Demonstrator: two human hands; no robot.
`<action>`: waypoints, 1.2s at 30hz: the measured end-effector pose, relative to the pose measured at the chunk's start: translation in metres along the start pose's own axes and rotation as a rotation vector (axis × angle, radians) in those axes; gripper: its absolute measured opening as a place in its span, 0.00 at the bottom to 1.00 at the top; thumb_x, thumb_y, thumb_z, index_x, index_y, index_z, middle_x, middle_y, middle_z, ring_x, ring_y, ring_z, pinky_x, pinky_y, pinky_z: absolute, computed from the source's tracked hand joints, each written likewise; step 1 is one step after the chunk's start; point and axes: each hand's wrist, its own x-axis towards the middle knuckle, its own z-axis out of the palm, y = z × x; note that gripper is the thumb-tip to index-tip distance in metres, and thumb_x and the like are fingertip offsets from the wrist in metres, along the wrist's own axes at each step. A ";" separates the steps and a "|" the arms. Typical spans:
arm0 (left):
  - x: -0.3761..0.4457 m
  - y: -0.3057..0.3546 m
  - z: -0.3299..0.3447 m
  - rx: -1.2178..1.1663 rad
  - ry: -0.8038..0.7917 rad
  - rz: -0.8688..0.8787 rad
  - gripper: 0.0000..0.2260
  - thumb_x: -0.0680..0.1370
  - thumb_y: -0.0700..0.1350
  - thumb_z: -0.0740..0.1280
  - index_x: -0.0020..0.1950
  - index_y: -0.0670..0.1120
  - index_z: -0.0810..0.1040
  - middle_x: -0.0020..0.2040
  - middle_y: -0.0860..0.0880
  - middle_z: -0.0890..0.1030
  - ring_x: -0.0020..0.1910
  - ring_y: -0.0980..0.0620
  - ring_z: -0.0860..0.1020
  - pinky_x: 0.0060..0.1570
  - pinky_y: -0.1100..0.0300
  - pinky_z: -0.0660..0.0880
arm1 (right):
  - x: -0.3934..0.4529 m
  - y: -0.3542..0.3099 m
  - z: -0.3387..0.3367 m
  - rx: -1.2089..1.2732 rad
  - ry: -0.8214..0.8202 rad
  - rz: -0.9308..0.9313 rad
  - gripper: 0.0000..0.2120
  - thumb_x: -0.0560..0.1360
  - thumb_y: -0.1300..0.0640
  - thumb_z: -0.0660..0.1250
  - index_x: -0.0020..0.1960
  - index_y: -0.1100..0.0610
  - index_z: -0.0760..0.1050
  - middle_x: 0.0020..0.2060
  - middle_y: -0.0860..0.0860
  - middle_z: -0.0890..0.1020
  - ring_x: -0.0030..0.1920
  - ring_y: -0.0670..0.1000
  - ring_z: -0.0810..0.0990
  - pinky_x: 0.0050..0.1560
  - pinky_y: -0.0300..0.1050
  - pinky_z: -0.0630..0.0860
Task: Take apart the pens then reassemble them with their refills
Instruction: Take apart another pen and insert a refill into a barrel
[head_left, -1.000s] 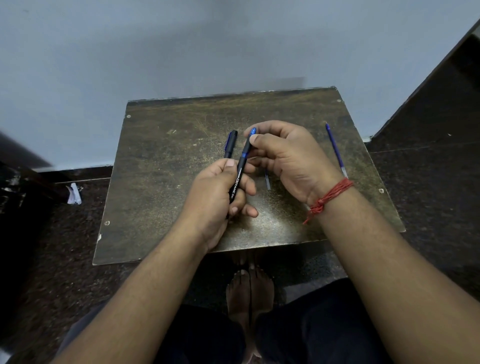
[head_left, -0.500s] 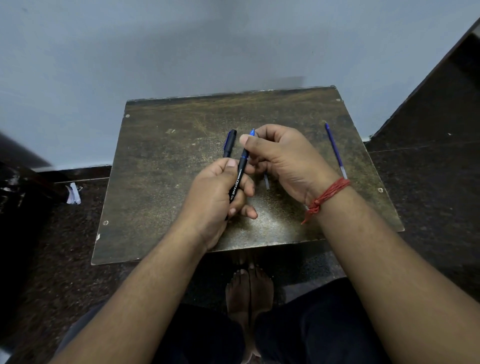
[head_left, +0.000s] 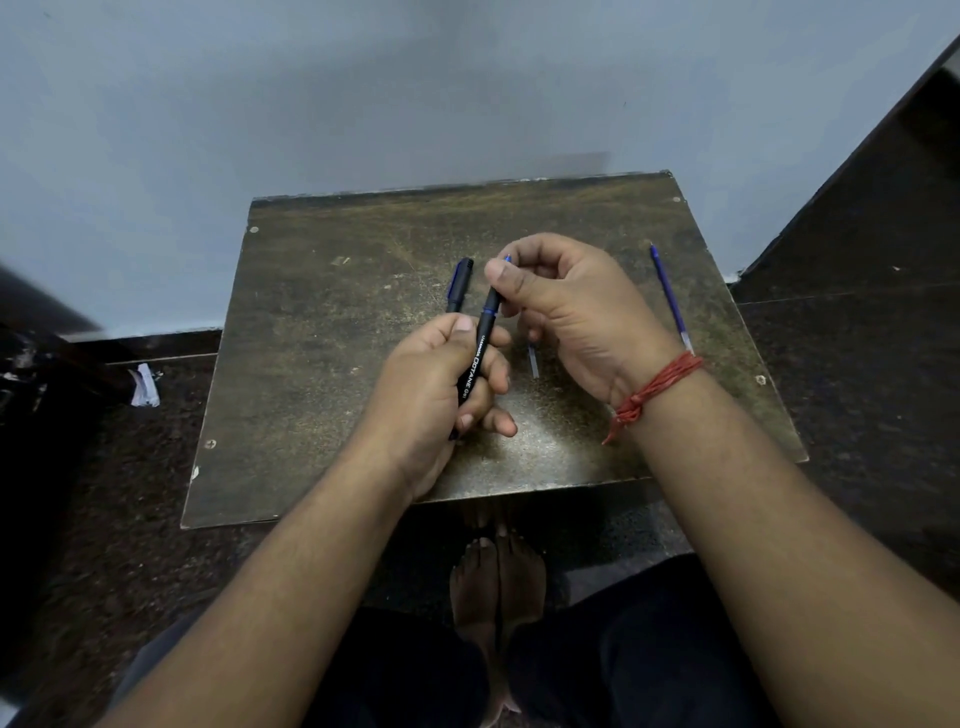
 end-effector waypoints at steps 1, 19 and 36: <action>0.000 0.000 0.000 0.001 -0.004 -0.003 0.12 0.85 0.43 0.54 0.50 0.39 0.74 0.29 0.46 0.74 0.17 0.57 0.60 0.22 0.61 0.72 | 0.000 0.000 0.001 0.001 0.012 0.012 0.06 0.75 0.61 0.72 0.44 0.57 0.76 0.32 0.50 0.80 0.31 0.46 0.76 0.26 0.37 0.67; -0.003 0.003 0.005 -0.006 0.005 -0.050 0.12 0.86 0.44 0.54 0.51 0.39 0.74 0.27 0.47 0.75 0.20 0.54 0.69 0.28 0.55 0.79 | -0.005 -0.002 0.000 -0.018 0.016 0.053 0.08 0.78 0.54 0.70 0.45 0.56 0.73 0.35 0.52 0.78 0.28 0.48 0.71 0.20 0.35 0.61; -0.002 0.002 0.004 0.002 0.010 -0.035 0.12 0.85 0.43 0.54 0.51 0.39 0.74 0.28 0.46 0.75 0.19 0.54 0.68 0.27 0.56 0.79 | -0.005 -0.004 -0.003 0.017 0.013 0.058 0.05 0.79 0.57 0.68 0.51 0.58 0.79 0.41 0.52 0.83 0.25 0.45 0.67 0.21 0.34 0.60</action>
